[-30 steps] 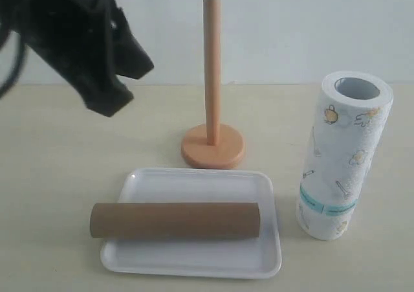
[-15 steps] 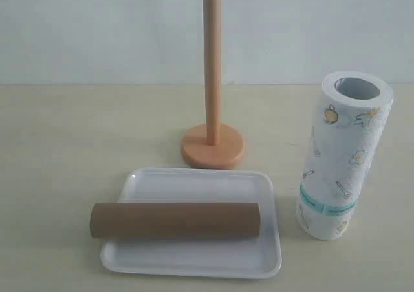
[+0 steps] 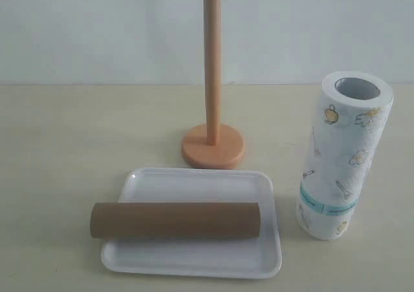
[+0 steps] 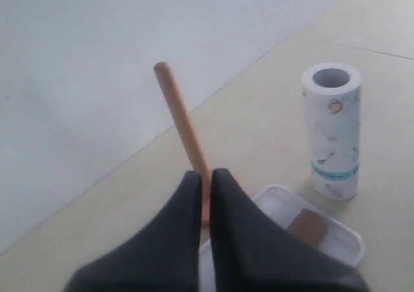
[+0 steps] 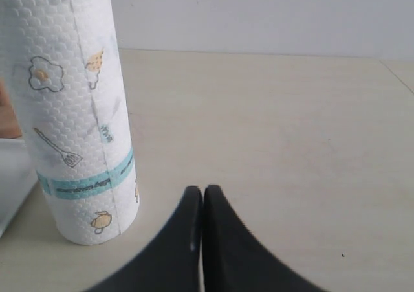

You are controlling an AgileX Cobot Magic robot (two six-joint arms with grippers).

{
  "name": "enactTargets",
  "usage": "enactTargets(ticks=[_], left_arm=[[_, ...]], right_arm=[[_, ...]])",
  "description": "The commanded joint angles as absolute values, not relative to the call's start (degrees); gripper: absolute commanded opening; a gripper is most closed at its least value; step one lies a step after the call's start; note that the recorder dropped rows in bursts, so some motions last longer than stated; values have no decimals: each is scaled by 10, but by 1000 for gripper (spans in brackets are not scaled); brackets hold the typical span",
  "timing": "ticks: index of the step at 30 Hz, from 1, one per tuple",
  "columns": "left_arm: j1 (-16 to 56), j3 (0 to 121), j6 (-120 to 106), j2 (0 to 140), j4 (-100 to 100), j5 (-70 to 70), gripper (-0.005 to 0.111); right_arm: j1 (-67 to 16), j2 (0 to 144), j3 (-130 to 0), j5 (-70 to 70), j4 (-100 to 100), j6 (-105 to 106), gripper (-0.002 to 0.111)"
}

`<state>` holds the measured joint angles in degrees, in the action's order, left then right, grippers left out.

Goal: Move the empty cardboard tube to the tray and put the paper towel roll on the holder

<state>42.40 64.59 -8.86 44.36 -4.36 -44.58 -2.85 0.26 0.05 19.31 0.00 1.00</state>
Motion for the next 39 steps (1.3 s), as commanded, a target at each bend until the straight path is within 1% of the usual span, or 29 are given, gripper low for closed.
enactTargets(ticks=[1, 4, 5, 8, 10, 14, 16, 18, 25, 29, 33, 39], left_arm=[[337, 537, -82, 443, -36, -342, 4], [278, 420, -43, 431, -34, -207, 4], [252, 358, -17, 412, -34, -137, 4], [189, 203, 41, 314, -34, 10, 4], [152, 125, 66, 229, -34, 46, 4], [99, 52, 91, 54, -34, 8, 4], [96, 38, 92, 5, -34, -27, 4], [96, 26, 92, 0, -34, -69, 4], [96, 3, 94, 10, -34, -115, 4], [96, 0, 94, 10, -41, -118, 4], [96, 0, 94, 10, -51, -177, 4], [92, 0, 63, 0, -54, -176, 4]], right_arm=[[-30, 0, 0, 191, 0, 12, 0], [-30, 0, 0, 191, 0, 12, 0], [-30, 0, 0, 191, 0, 12, 0], [-30, 0, 0, 191, 0, 12, 0], [-30, 0, 0, 191, 0, 12, 0], [-30, 0, 0, 191, 0, 12, 0], [-30, 0, 0, 191, 0, 12, 0], [-30, 0, 0, 191, 0, 12, 0], [-30, 0, 0, 191, -3, 12, 0], [-30, 0, 0, 191, -3, 12, 0], [-30, 0, 0, 191, -3, 12, 0], [-30, 0, 0, 191, -3, 12, 0]])
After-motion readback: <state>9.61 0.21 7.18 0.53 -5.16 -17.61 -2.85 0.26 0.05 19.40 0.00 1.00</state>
